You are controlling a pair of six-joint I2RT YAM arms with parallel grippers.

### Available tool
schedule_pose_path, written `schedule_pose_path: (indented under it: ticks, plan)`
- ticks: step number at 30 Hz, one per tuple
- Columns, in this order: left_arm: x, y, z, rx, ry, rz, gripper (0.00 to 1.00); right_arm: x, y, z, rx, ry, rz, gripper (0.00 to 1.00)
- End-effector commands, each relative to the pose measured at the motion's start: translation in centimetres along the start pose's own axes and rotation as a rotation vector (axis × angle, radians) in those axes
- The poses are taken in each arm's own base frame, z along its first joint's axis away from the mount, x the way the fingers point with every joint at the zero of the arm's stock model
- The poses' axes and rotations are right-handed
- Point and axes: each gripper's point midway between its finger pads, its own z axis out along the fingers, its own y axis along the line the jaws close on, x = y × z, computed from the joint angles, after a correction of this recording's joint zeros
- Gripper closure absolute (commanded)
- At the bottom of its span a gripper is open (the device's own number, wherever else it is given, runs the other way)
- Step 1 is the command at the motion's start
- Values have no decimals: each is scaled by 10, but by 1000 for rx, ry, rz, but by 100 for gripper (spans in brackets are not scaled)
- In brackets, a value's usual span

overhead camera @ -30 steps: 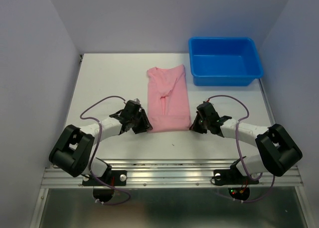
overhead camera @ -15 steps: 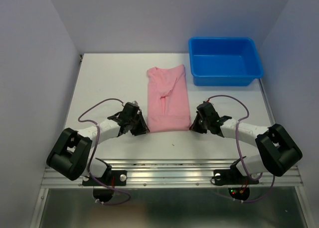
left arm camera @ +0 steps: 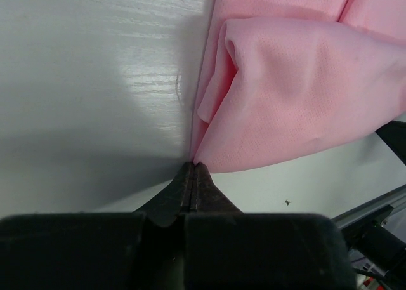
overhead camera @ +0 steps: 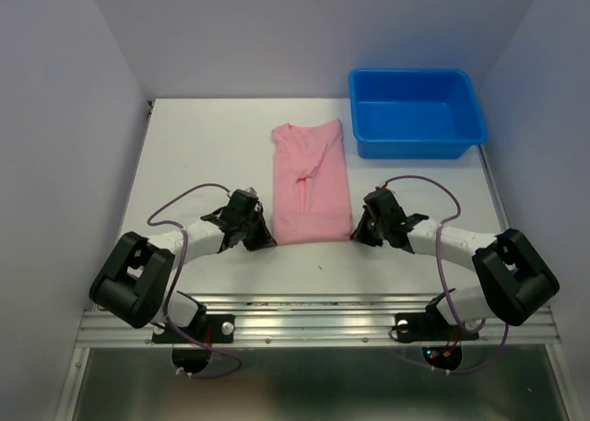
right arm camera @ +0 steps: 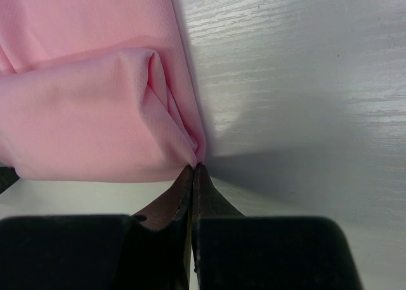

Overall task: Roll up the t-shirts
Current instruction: Roll the T-shirt to the center of the board.

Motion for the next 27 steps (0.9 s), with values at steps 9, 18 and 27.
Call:
schedule_pose_path:
  ticks: [9, 18, 27]
  plan:
    - [-21, -29, -24, 54, -58, 17, 100, -17, 12, -15, -41, -58, 1, 99]
    - [-34, -49, -41, 93, -86, 21, 100, -32, 23, -33, -62, -103, -3, 99]
    - [-50, -62, -55, 120, -118, 13, 100, -46, 34, -42, -72, -133, -11, 99]
